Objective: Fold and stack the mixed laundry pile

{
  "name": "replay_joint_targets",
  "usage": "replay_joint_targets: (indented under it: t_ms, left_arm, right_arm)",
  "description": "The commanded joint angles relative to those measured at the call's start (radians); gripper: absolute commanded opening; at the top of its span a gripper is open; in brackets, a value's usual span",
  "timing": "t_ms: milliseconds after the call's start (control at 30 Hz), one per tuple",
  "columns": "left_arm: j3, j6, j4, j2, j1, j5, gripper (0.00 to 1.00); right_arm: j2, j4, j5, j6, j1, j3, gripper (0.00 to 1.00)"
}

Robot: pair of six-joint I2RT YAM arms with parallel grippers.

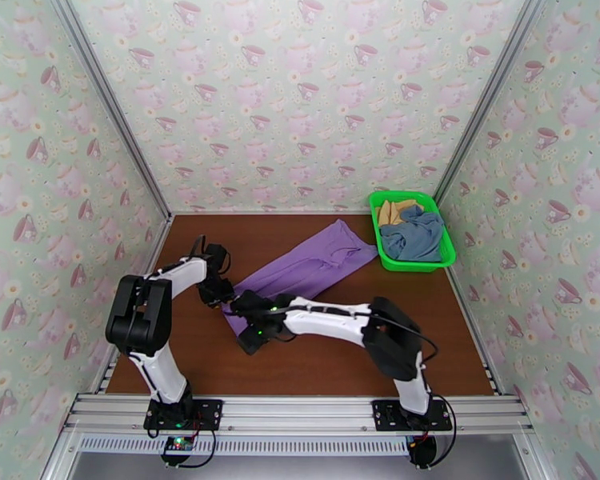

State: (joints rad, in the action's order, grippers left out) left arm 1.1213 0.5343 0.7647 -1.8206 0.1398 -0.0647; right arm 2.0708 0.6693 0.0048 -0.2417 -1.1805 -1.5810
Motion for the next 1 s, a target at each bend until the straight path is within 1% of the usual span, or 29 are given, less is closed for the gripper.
replay_joint_targets:
  t_ms: [0, 100, 200, 367, 400, 467, 567, 600, 700, 833, 900, 967]
  left_arm:
    - [-0.051, -0.009, -0.138, -0.055, 0.016, -0.06, 0.18]
    - [-0.079, -0.013, -0.154, -0.049, 0.019, -0.079, 0.12]
    - [-0.095, -0.017, -0.159, -0.041, 0.02, -0.089, 0.07]
    - [-0.103, -0.023, -0.15, -0.029, 0.023, -0.086, 0.03]
    - [-0.103, -0.023, -0.146, -0.028, 0.022, -0.086, 0.01]
    - [-0.105, -0.026, -0.14, -0.022, 0.022, -0.085, 0.0]
    - [-0.115, -0.028, -0.131, -0.003, 0.022, -0.083, 0.0]
    - [-0.115, -0.027, -0.128, 0.005, 0.023, -0.083, 0.0]
    - [-0.174, -0.01, -0.115, 0.056, 0.021, -0.077, 0.0]
    - [-0.209, 0.019, -0.063, 0.156, 0.022, -0.043, 0.0]
    - [-0.193, 0.018, -0.03, 0.205, 0.026, -0.041, 0.0]
    - [-0.151, 0.013, 0.017, 0.244, 0.043, -0.035, 0.0]
  right_arm:
    - [0.076, 0.048, 0.036, -0.001, -0.02, -0.11, 0.73]
    - [0.156, 0.079, 0.048, -0.003, -0.029, -0.191, 0.71]
    - [0.231, 0.101, 0.052, -0.012, -0.03, -0.248, 0.66]
    - [0.326, 0.15, 0.057, -0.035, -0.031, -0.313, 0.48]
    - [0.336, 0.154, 0.064, -0.039, -0.031, -0.313, 0.42]
    - [0.351, 0.164, 0.084, -0.051, -0.031, -0.313, 0.25]
    - [0.355, 0.167, 0.103, -0.062, -0.031, -0.302, 0.03]
    - [0.352, 0.166, 0.098, -0.064, -0.033, -0.3, 0.0]
    - [0.334, 0.161, 0.069, -0.053, -0.046, -0.3, 0.0]
    - [0.296, 0.154, 0.016, -0.046, -0.078, -0.316, 0.0]
    - [0.26, 0.145, 0.023, -0.064, -0.08, -0.306, 0.0]
    - [0.215, 0.147, 0.079, -0.075, -0.079, -0.282, 0.0]
